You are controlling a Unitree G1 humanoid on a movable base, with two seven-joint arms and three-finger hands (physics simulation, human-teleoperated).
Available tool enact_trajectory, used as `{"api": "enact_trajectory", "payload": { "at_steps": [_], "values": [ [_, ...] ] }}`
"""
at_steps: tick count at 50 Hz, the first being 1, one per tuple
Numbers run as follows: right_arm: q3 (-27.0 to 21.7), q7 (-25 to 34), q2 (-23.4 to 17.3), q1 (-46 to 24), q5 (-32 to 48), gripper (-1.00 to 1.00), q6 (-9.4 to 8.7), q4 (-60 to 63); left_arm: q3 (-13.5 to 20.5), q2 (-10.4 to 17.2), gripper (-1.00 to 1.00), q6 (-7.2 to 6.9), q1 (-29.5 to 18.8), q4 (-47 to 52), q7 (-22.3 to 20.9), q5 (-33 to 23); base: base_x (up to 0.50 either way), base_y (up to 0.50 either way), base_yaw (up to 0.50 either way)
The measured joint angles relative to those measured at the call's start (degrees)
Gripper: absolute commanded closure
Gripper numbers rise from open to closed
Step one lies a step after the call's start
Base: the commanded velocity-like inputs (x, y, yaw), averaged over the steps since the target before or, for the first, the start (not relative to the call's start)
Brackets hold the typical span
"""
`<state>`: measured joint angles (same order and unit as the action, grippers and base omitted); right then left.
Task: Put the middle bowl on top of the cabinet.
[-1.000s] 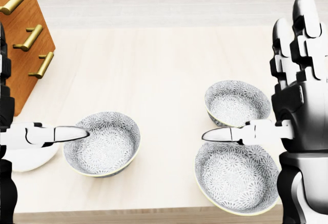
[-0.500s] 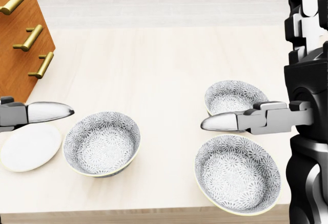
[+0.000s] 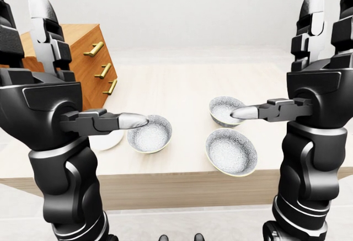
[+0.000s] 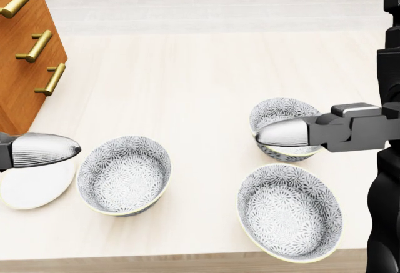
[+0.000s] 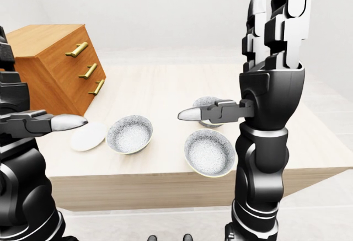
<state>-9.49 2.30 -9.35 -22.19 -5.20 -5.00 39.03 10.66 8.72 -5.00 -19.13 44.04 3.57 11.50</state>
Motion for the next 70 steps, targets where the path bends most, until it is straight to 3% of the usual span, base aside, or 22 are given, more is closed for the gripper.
{"api": "enact_trajectory", "payload": {
  "at_steps": [22,70],
  "values": [
    [-0.84,-0.82,-1.72,-1.09,-0.55,-1.00,0.00,1.47,-0.32,0.05,-1.00,0.00,3.92,2.30,-2.28,0.73,0.00,0.01,0.00],
    [-0.64,0.32,-1.61,-0.89,0.40,-1.00,0.00,2.94,-0.40,-0.69,-1.00,0.00,4.88,3.72,-3.76,-1.25,0.00,0.49,0.00]
  ]
}}
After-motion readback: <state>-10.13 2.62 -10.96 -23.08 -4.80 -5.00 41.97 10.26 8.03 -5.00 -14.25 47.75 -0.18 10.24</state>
